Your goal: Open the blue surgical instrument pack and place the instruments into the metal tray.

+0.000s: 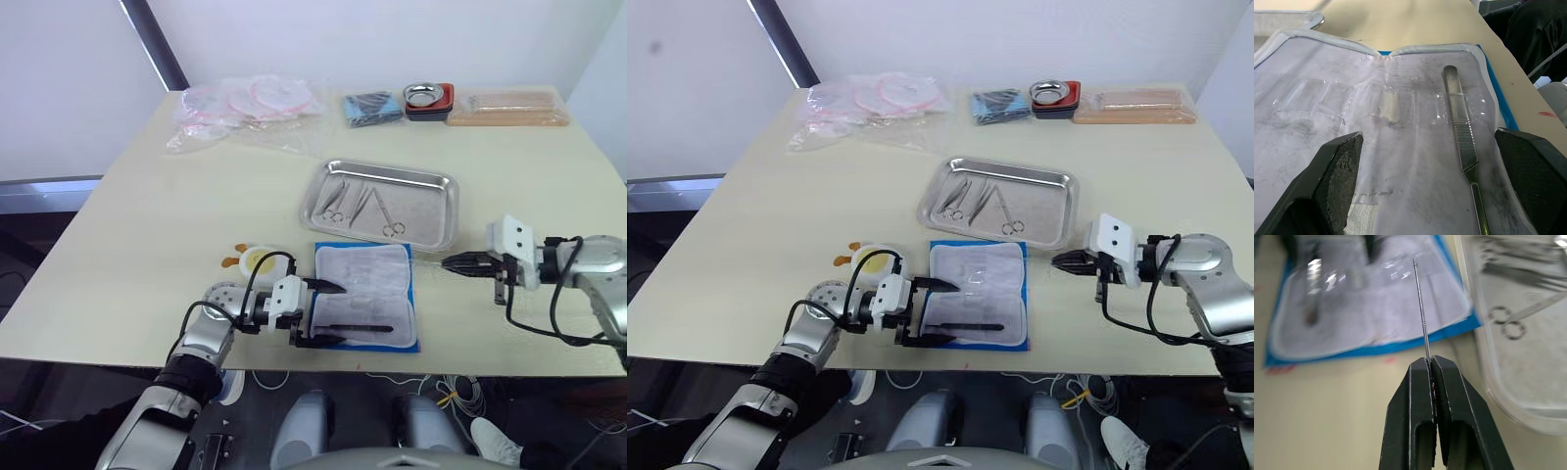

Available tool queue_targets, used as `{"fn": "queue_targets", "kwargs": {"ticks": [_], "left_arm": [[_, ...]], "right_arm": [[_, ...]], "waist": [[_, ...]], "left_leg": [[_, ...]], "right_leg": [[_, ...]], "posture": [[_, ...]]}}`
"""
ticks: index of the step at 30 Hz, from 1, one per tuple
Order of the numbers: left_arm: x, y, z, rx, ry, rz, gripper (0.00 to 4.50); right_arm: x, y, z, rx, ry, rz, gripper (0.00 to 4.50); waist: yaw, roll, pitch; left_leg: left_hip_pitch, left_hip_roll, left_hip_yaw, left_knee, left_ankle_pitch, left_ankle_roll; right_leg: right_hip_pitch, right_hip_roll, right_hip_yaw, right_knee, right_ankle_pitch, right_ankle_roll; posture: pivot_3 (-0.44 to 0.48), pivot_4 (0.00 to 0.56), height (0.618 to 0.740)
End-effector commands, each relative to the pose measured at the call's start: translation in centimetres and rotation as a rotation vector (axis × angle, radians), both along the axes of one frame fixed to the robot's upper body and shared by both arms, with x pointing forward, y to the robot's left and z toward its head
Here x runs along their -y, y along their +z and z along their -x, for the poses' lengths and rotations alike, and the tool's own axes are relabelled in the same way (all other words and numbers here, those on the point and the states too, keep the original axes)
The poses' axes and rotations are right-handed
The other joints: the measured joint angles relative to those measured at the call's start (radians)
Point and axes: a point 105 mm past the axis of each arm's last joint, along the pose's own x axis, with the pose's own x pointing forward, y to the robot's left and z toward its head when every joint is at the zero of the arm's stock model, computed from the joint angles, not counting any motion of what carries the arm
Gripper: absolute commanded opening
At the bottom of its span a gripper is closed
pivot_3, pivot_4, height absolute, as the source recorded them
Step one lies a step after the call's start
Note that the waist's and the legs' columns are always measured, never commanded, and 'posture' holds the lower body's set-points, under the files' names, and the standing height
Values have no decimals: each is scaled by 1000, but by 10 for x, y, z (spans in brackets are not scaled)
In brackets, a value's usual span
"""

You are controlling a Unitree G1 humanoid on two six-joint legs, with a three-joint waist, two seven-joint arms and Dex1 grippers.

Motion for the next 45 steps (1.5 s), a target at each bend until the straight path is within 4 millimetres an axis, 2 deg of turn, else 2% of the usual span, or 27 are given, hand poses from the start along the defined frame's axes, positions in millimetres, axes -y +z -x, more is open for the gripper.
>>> {"fn": "queue_targets", "kwargs": {"ticks": [1,10,19,29,36,39,42,44,45], "left_arm": [[-17,-54,14,-172,71,-171,4500],[-17,-50,15,-173,53,-146,4500],[-17,-49,15,-180,48,-139,4500],[-18,-48,16,-188,57,-135,4500],[-19,-48,15,-187,62,-135,4500],[-19,-48,15,-186,64,-136,4500],[-20,-48,15,-187,63,-137,4500],[-20,-48,15,-187,64,-138,4500],[-20,-48,15,-187,65,-138,4500]], "right_arm": [[-8,18,-13,43,-95,-95,33],[-21,11,-63,-23,-504,-194,33],[-27,2,-93,-36,-719,-166,33],[-54,-5,-103,-98,-783,-199,33],[-61,-15,-104,-137,-793,-186,33],[-64,-20,-102,-150,-779,-179,826],[-63,-16,-100,-133,-759,-182,2314],[-59,-8,-101,-100,-744,-193,2990],[-58,-4,-101,-89,-730,-209,3543]], "waist": [[0,0,0],[0,1,-1],[-3,5,-2],[-5,8,-4],[-8,9,-5],[-9,9,-5],[-10,9,-5],[-10,9,-5],[-10,9,-5]], "left_leg": [[0,0,0,0,0,0],[0,0,0,0,0,0],[0,0,0,0,0,1],[0,0,0,1,1,1],[0,0,0,1,1,1],[0,0,0,1,1,2],[0,0,-1,1,1,2],[0,0,-1,1,1,2],[0,0,0,1,1,2]], "right_leg": [[0,0,0,0,0,0],[-1,1,0,2,0,0],[-2,1,1,5,0,0],[-2,2,3,7,0,0],[-3,3,3,7,0,0],[-3,3,3,7,0,0],[-3,3,3,8,0,0],[-3,3,3,8,0,0],[-3,3,3,8,0,0]], "posture": [[0,150,740],[0,150,740],[0,150,740],[0,150,740],[0,150,740],[0,150,740],[0,150,740],[0,150,740],[0,150,740]]}}
